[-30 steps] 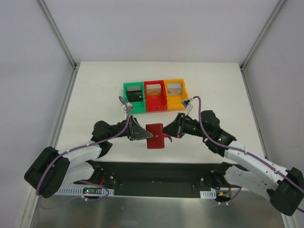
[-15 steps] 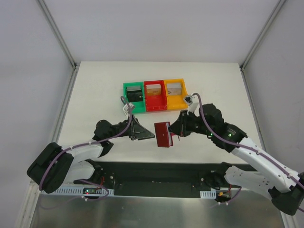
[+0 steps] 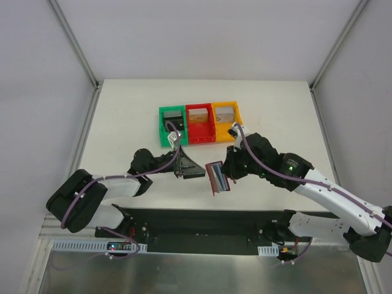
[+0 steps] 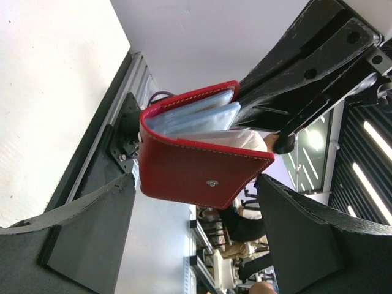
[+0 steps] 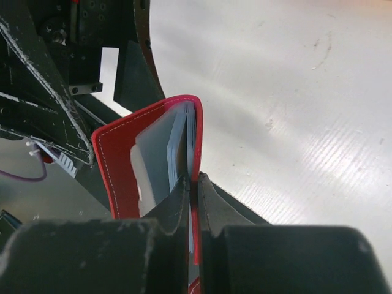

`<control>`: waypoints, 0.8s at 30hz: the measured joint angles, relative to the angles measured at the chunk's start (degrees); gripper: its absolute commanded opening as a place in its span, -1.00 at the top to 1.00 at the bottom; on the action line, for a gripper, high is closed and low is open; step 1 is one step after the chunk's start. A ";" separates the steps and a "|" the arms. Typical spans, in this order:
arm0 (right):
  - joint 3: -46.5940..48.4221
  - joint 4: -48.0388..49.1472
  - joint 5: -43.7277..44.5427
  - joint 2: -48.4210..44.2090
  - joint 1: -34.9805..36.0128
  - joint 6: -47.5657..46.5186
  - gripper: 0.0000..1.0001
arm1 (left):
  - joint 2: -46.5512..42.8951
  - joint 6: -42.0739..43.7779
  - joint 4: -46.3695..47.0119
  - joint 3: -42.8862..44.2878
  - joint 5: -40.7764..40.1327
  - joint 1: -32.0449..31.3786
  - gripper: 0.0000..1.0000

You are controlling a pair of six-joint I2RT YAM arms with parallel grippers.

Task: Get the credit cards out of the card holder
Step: Open the card holder.

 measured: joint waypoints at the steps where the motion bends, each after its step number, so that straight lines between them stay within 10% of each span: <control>1: 0.33 -0.57 0.74 0.02 0.11 -0.04 0.99 | 0.28 0.00 -0.02 0.00 0.00 0.00 -0.58; 24: -1.40 -0.87 6.36 -0.04 0.24 1.92 0.99 | 2.99 0.09 0.07 -1.49 -0.20 -0.74 -0.54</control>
